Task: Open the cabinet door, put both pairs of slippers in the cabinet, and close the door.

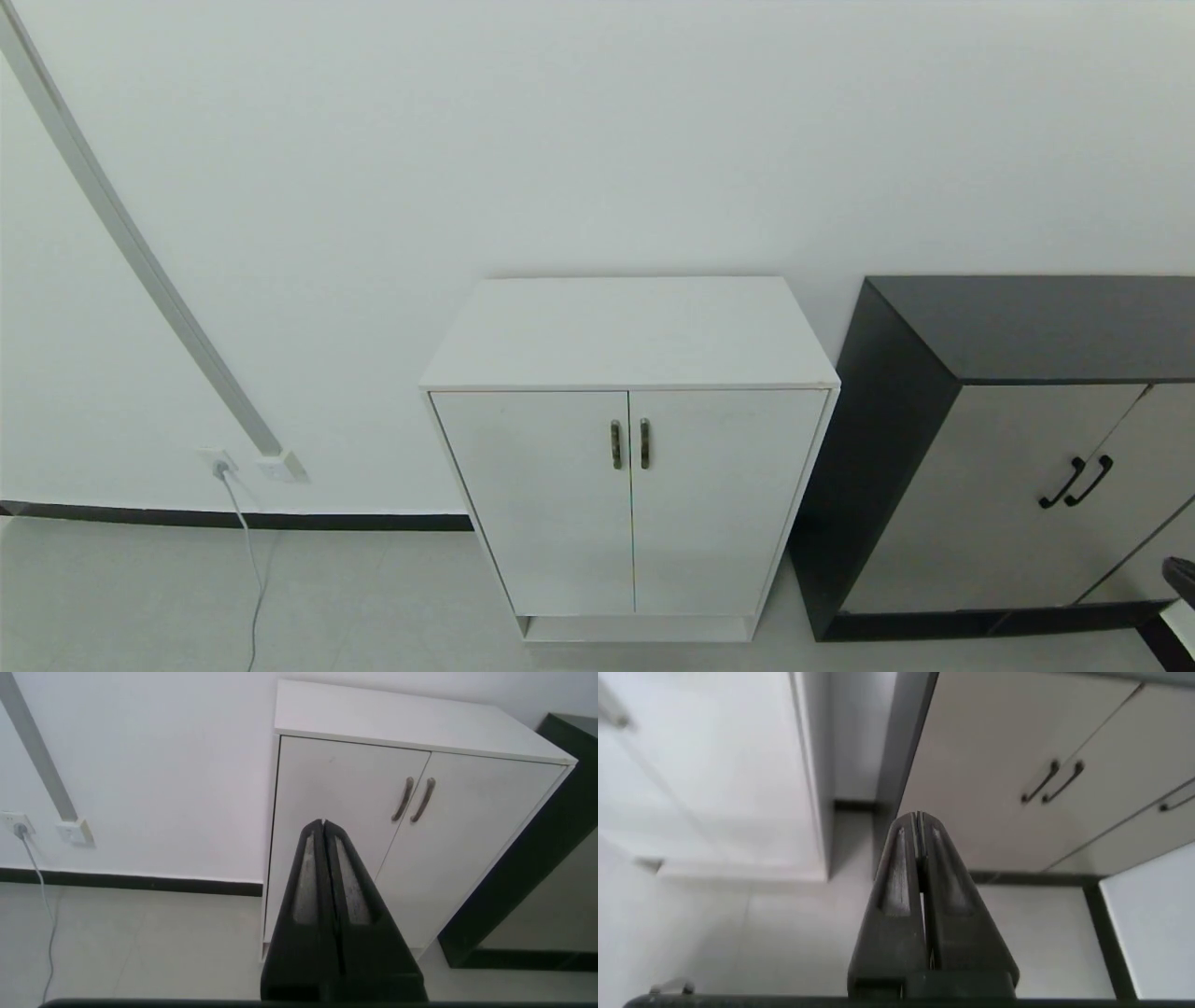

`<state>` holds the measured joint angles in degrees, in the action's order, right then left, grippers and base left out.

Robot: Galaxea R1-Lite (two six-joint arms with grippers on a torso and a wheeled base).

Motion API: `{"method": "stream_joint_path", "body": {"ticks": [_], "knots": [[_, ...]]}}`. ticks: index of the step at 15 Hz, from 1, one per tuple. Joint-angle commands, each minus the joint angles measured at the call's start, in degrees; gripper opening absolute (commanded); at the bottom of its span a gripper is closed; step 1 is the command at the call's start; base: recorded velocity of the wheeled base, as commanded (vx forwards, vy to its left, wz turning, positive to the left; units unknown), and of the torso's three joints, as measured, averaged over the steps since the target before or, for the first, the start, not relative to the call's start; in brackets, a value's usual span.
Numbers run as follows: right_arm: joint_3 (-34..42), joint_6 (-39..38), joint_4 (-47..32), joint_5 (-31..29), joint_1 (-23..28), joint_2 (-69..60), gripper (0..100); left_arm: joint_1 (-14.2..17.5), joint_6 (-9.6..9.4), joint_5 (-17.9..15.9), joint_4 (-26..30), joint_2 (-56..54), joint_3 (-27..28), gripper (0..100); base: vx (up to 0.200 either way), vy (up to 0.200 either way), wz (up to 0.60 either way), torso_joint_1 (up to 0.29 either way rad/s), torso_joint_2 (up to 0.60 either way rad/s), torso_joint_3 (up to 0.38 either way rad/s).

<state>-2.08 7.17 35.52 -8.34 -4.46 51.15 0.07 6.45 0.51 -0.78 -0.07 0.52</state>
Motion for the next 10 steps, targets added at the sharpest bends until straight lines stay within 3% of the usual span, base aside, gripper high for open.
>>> {"method": "stream_joint_path", "body": {"ticks": [1,7,10], "knots": [[-2.49,-0.14,-12.5,1.4,-0.02,-14.77,0,0.01,-0.03,0.02,-0.01,0.07,0.0,0,0.0,0.0,0.0,0.0,0.0,0.0],[-0.82,-2.25,-35.96,2.27,-0.46,-33.84,0,0.01,0.23,0.02,-0.01,0.07,0.0,0,0.0,0.0,0.0,0.0,0.0,0.0],[-0.9,-2.25,-38.95,4.12,-0.9,-37.27,0,0.01,0.32,0.02,-0.01,0.07,0.0,0,0.0,0.0,0.0,0.0,0.0,0.0]]}}
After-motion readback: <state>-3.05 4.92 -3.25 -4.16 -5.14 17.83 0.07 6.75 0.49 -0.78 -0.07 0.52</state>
